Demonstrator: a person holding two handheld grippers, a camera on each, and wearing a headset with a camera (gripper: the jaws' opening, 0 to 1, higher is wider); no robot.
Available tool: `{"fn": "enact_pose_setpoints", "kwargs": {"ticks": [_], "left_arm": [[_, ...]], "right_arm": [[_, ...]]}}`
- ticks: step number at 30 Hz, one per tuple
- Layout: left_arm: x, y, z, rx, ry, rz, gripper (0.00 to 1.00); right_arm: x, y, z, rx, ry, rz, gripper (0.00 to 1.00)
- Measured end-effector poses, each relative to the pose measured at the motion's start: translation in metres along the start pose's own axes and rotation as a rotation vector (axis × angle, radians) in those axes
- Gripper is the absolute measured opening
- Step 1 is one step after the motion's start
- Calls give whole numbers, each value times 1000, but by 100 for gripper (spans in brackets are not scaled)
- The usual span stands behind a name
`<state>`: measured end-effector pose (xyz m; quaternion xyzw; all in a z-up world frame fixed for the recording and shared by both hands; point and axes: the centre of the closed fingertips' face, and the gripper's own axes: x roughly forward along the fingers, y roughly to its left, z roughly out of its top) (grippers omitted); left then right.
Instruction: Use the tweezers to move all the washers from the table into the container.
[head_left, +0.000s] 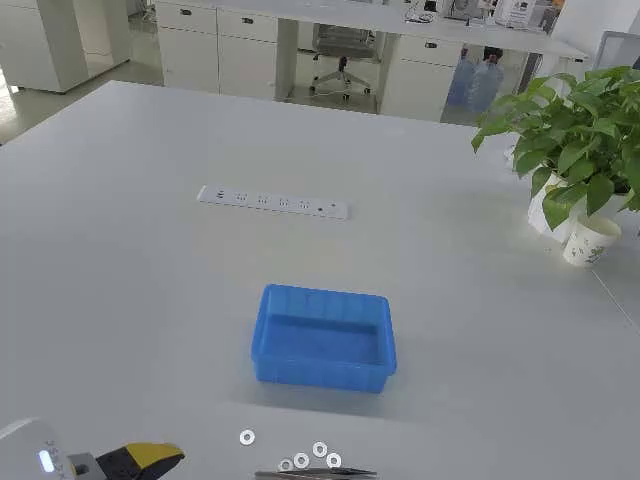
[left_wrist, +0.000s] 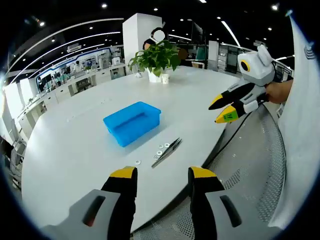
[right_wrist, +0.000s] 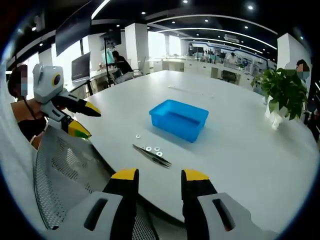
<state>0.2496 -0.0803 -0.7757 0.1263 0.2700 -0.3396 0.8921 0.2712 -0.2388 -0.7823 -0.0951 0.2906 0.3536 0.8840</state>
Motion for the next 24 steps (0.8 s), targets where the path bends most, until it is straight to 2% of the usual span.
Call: {"fn": "enact_pose_setpoints", "kwargs": {"ticks": [24], "left_arm": [[2, -2, 0, 3, 2, -5, 44]], "right_arm": [[1, 1, -1, 6, 7, 9, 34]]}}
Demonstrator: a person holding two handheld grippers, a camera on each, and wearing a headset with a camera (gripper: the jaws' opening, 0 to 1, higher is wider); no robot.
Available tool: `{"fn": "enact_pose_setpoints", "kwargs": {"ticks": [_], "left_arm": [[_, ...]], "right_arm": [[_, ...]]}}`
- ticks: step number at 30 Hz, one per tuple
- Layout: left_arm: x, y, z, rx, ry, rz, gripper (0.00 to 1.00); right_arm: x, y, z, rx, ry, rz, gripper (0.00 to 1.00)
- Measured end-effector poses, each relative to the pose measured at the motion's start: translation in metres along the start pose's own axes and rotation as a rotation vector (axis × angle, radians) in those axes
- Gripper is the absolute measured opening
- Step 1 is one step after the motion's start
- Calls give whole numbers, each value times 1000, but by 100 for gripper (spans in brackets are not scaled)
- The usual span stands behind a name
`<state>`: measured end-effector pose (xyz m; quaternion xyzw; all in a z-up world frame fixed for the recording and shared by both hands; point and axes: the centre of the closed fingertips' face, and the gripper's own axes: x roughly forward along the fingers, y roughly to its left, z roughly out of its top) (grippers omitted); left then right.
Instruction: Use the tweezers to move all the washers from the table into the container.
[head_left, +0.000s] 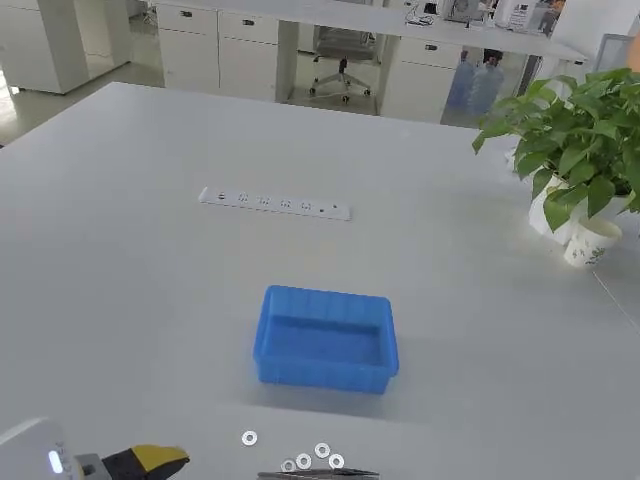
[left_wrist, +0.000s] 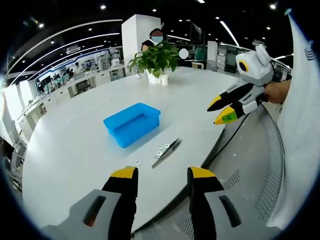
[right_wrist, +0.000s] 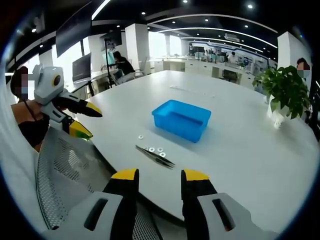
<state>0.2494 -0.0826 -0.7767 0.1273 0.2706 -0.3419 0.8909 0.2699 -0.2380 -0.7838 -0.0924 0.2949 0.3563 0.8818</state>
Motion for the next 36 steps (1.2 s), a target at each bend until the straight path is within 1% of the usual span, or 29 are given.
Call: {"fn": "enact_pose_setpoints", "kwargs": {"ticks": [5, 14, 15, 17, 19, 22, 26, 32, 36], "left_arm": [[2, -1, 0, -7, -6, -12, 42], [6, 1, -1, -11, -2, -20, 41], [6, 1, 0, -3, -9, -25, 40], [7, 1, 0, -6, -17, -32, 38], [7, 1, 0, -11, -20, -35, 38], [9, 4, -3, -18, -9, -32, 38], [10, 7, -5, -35, 2, -21, 42], [12, 10, -4, -36, 1, -20, 41], [14, 9, -3, -30, 4, -25, 41]], "right_arm": [[1, 1, -1, 0, 9, 6, 34], [5, 1, -1, 7, 17, 17, 34], [5, 1, -1, 7, 18, 17, 34], [6, 2, -1, 6, 21, 18, 34], [7, 2, -2, 6, 25, 18, 34], [8, 2, -2, 6, 28, 20, 34], [9, 1, -2, 9, 31, 20, 34], [10, 0, -3, 12, 32, 20, 34], [10, 0, -3, 14, 33, 23, 34]]}}
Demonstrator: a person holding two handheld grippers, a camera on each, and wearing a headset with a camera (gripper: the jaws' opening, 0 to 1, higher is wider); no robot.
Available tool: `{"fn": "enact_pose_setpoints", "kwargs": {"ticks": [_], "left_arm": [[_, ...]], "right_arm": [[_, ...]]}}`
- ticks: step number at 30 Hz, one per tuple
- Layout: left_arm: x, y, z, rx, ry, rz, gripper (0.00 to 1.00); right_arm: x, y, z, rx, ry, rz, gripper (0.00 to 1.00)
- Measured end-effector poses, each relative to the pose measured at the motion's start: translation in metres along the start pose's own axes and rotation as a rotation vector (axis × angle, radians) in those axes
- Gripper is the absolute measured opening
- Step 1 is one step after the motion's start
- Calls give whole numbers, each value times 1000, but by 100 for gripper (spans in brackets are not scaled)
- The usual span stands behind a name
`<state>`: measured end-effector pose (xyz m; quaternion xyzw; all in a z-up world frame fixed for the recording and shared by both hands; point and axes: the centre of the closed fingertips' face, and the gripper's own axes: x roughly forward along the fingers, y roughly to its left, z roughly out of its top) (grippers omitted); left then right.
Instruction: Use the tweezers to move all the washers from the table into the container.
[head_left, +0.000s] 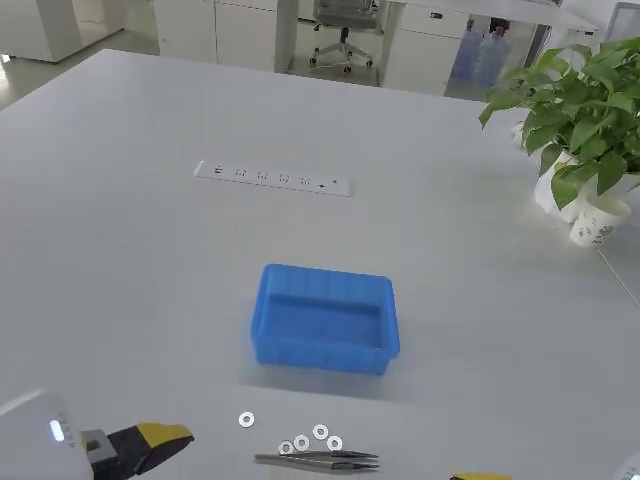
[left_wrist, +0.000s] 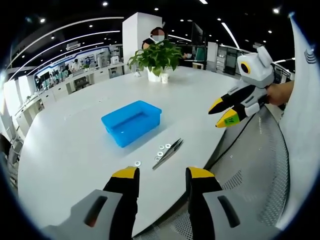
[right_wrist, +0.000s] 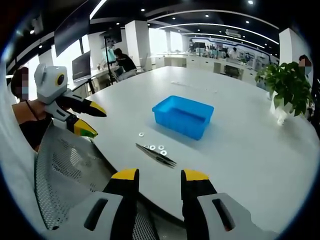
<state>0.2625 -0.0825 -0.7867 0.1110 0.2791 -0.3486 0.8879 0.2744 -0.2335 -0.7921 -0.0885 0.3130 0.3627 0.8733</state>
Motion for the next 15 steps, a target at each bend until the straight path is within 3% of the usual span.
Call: {"fn": "enact_pose_setpoints", "kwargs": {"ticks": [9, 15], "left_arm": [[4, -3, -1, -6, 5, -13, 41], [11, -3, -7, -12, 24, -26, 43]], "right_arm": [[1, -3, 1, 1, -5, -3, 34], [5, -6, 1, -68, 0, -16, 35]]}}
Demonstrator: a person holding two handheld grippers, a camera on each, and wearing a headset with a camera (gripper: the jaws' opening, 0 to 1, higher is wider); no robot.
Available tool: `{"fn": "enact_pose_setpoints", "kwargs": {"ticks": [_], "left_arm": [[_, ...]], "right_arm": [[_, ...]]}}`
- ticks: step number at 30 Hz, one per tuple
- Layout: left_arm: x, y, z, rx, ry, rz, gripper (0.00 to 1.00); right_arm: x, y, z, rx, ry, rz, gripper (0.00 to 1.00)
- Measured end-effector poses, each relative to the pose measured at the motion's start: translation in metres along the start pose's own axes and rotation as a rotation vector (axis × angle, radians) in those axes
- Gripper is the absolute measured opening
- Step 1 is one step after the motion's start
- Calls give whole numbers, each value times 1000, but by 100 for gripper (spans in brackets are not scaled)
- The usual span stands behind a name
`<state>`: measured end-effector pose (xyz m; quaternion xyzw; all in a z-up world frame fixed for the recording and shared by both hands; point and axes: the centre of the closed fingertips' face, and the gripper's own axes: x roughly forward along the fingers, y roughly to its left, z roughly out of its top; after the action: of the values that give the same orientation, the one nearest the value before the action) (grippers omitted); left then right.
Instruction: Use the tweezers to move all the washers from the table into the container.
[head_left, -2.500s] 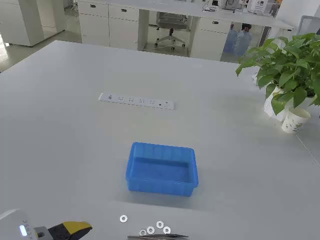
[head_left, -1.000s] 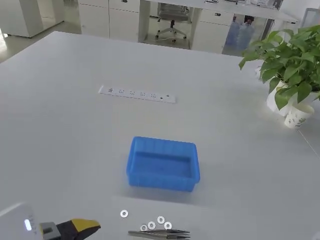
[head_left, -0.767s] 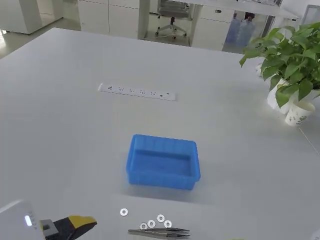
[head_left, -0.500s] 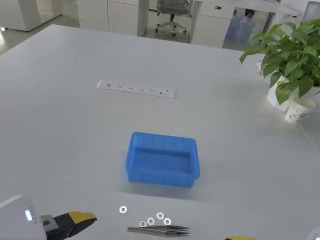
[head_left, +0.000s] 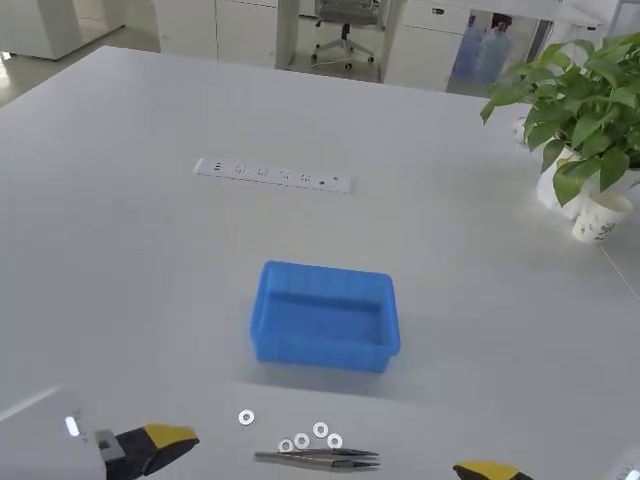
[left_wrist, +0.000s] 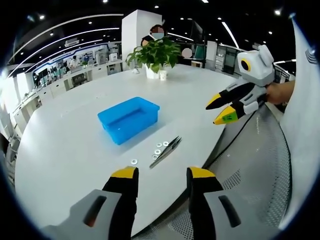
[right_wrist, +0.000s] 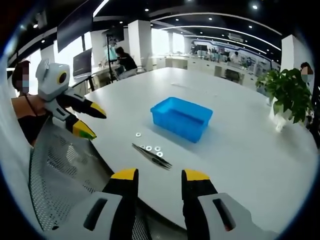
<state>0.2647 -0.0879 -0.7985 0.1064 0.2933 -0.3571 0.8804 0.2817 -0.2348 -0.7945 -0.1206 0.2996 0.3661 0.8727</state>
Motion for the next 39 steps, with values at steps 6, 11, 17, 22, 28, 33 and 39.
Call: {"fn": "enact_pose_setpoints", "kwargs": {"ticks": [6, 11, 17, 22, 28, 33, 39], "left_arm": [[13, 6, -8, -47, 23, -7, 43], [24, 8, -16, -6, 69, -26, 43], [43, 7, -24, 35, 119, -63, 43], [57, 15, -26, 24, 134, -30, 43], [75, 13, -33, 74, 168, -51, 41], [82, 14, -33, 91, 181, -50, 40], [88, 12, -35, 89, 191, -66, 37]], "right_arm": [[14, -2, 0, -61, 19, 21, 35], [27, -6, 5, -105, 23, 39, 35], [50, 1, 6, -250, 61, 116, 35], [69, 8, 1, -388, 109, 174, 34], [96, 15, -17, -584, 201, 262, 31], [108, 19, -24, -751, 235, 319, 25], [116, 20, -26, -729, 254, 356, 22]]}}
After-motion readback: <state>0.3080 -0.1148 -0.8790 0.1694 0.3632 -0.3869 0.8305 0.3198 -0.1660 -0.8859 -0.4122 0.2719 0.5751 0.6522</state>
